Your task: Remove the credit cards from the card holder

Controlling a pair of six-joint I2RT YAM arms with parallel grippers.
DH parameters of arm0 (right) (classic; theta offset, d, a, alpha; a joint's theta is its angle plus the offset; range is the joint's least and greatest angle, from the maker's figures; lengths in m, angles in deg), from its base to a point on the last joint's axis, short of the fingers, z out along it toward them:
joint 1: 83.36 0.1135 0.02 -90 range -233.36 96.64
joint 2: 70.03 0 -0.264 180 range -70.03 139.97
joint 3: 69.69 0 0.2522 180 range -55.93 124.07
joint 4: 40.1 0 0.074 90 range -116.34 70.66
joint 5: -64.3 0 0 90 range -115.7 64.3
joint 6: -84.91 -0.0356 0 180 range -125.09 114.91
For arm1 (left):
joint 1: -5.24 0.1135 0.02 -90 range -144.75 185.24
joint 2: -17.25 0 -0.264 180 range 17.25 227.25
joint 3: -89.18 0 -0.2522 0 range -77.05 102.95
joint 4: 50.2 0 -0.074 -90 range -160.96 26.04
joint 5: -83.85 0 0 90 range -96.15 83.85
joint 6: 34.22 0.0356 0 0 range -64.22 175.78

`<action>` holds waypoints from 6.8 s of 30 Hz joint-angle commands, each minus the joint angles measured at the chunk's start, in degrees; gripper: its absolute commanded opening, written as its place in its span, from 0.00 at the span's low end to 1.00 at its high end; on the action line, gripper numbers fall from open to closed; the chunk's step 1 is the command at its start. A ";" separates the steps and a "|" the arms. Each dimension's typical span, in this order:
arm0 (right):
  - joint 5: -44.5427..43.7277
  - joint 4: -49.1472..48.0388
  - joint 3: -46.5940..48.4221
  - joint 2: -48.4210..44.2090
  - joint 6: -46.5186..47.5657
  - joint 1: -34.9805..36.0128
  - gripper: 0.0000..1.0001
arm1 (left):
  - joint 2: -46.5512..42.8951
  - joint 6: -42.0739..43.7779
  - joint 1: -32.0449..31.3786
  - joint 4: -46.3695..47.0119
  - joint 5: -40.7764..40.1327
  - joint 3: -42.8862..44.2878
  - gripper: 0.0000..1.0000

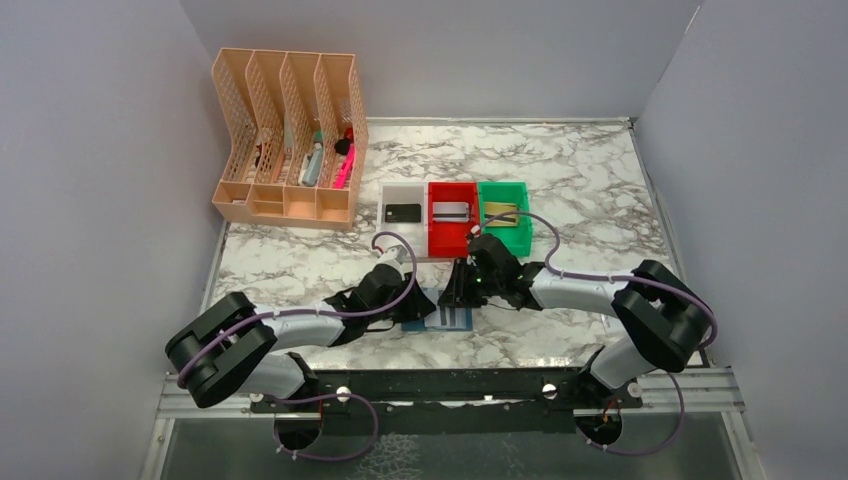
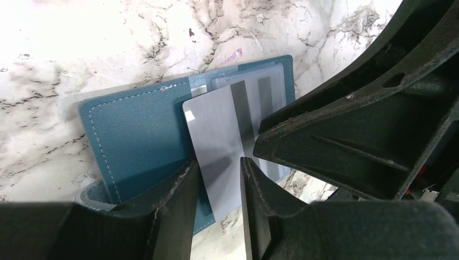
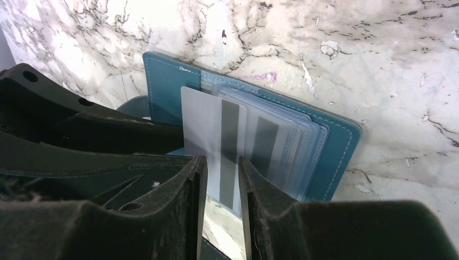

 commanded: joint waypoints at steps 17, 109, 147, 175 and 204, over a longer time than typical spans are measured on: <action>-5.64 7.50 -2.68 0.76 0.82 -0.57 0.34 | -3.25 -1.91 0.67 -5.97 -5.07 -1.33 0.04; 8.56 3.98 -9.67 -34.59 8.24 -23.13 0.87 | -16.70 11.32 2.94 -12.02 3.60 10.89 0.00; 43.08 -51.28 -18.48 -10.85 -12.01 -22.28 0.51 | -14.00 -1.80 7.74 12.17 20.25 3.33 0.00; 43.89 -64.55 -22.32 -11.87 -20.29 -21.59 0.34 | -15.13 -3.35 7.79 19.61 23.94 2.20 0.00; 28.66 -24.74 -15.97 -24.48 -1.69 -21.58 0.01 | -18.68 0.73 7.96 4.55 14.40 2.31 0.77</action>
